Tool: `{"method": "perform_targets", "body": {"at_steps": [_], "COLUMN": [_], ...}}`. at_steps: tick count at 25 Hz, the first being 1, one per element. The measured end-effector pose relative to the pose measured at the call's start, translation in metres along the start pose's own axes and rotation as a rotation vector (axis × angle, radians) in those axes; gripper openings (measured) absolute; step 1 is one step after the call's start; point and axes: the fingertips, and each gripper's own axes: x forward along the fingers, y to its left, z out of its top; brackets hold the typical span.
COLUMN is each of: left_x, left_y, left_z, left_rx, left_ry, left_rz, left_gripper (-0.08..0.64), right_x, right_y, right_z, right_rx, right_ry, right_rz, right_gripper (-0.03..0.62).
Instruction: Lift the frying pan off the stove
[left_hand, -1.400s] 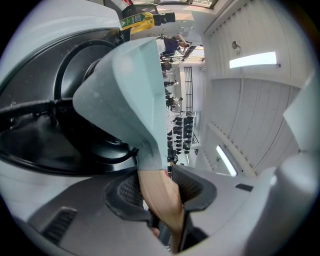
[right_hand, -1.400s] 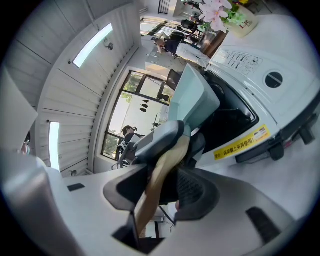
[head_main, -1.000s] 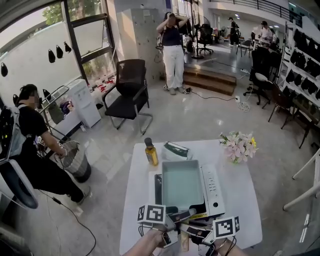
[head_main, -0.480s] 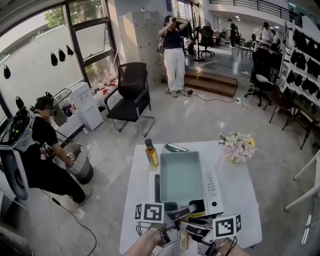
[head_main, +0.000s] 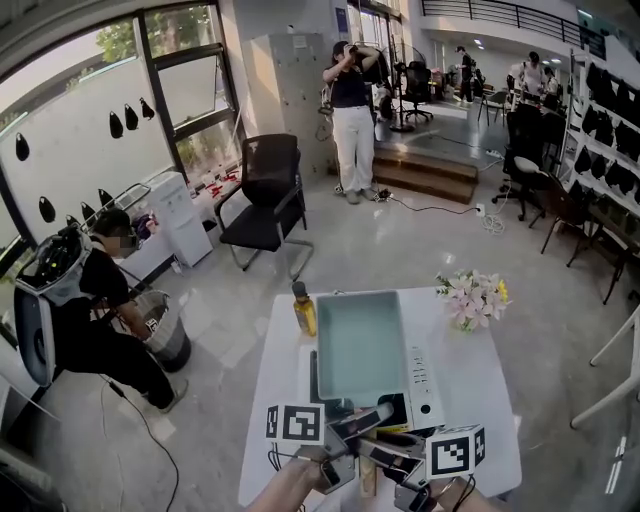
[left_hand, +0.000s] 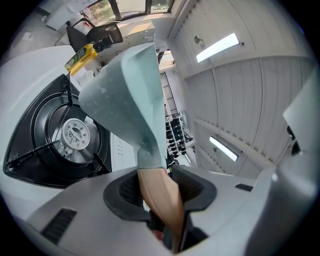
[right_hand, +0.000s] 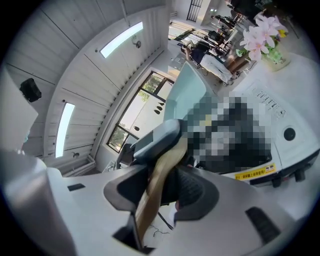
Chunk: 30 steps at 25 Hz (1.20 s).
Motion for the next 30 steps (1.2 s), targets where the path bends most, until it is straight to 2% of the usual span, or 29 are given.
{"method": "perform_targets", "body": {"at_steps": [18, 30], "left_x": [-0.007, -0.017], "left_y": [-0.039, -0.064], "left_z": [-0.005, -0.010], "left_rx": [0.086, 0.138], "left_ry": [-0.060, -0.070], "left_rz": [-0.039, -0.063], "left_gripper": [0.147, 0.147], "right_x": [-0.017, -0.023], "right_y": [0.029, 0.053], "right_z": [-0.005, -0.007], "right_rx": [-0.058, -0.101], "right_ry": [-0.009, -0.035], "right_rz": [0.032, 0.044], "right_gripper": [0.156, 0.153]}}
